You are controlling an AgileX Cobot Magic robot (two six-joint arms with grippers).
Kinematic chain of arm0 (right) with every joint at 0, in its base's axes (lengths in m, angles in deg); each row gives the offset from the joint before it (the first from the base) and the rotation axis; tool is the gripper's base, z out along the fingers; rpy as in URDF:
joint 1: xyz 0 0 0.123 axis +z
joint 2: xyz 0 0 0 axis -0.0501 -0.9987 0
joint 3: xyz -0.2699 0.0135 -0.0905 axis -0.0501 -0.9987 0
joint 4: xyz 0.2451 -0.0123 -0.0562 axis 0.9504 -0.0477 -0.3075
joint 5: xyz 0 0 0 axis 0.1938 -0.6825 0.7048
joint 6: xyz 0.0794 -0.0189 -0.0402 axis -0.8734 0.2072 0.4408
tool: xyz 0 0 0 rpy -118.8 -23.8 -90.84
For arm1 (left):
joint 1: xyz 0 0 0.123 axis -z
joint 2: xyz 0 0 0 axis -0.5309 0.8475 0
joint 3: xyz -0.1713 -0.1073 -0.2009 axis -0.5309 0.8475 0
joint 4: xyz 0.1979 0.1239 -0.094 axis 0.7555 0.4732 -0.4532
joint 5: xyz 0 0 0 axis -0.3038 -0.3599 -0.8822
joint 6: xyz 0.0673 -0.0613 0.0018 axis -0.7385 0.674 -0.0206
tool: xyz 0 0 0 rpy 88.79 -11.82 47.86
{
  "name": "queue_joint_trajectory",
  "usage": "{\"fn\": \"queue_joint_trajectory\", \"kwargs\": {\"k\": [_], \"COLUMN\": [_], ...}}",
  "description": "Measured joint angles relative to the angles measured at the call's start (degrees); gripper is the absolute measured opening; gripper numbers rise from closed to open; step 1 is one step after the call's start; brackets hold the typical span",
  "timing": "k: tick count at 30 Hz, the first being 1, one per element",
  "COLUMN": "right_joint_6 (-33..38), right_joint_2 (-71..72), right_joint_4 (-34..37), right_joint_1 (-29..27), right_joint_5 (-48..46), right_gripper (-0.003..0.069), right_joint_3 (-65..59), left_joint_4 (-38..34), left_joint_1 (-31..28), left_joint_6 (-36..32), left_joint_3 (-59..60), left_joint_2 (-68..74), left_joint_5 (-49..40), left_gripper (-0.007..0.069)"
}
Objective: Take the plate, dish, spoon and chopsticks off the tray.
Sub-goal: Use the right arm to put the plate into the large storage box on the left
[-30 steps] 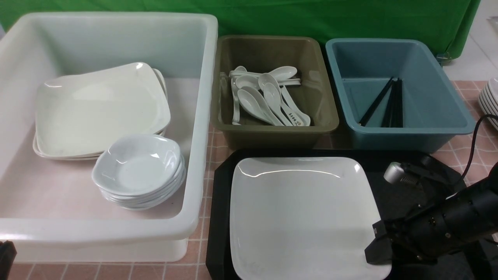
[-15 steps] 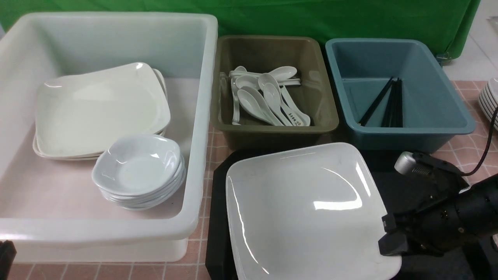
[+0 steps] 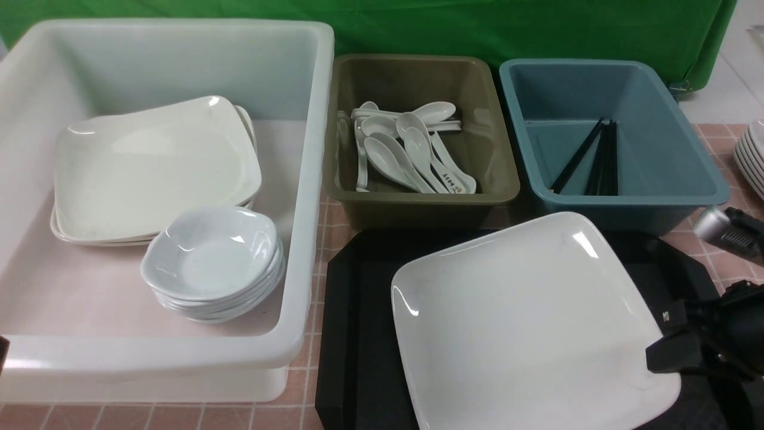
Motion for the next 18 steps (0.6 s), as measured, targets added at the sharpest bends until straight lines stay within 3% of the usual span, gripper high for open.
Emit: {"fn": "queue_joint_trajectory", "kwargs": {"k": [4, 11, 18], "right_joint_6": [0.0, 0.1, 0.2], "right_joint_2": [1.9, 2.6, 2.6], "right_joint_4": [-0.1, 0.0, -1.1], "right_joint_1": [-0.4, -0.4, -0.4], "right_joint_5": [-0.9, -2.2, -4.9], "right_gripper": [0.0081, 0.0076, 0.0073], "right_joint_3": [0.0, 0.0, 3.0], "left_joint_4": [-0.2, -2.1, -3.2], "left_joint_1": [0.0, 0.0, 0.8], "left_joint_6": [3.0, 15.4, 14.0], "left_joint_3": [0.0, 0.0, -5.9], "left_joint_2": [0.0, 0.0, 0.0], "left_joint_5": [0.5, 0.0, -7.6], "left_gripper": [0.0021, 0.0021, 0.0021]}}
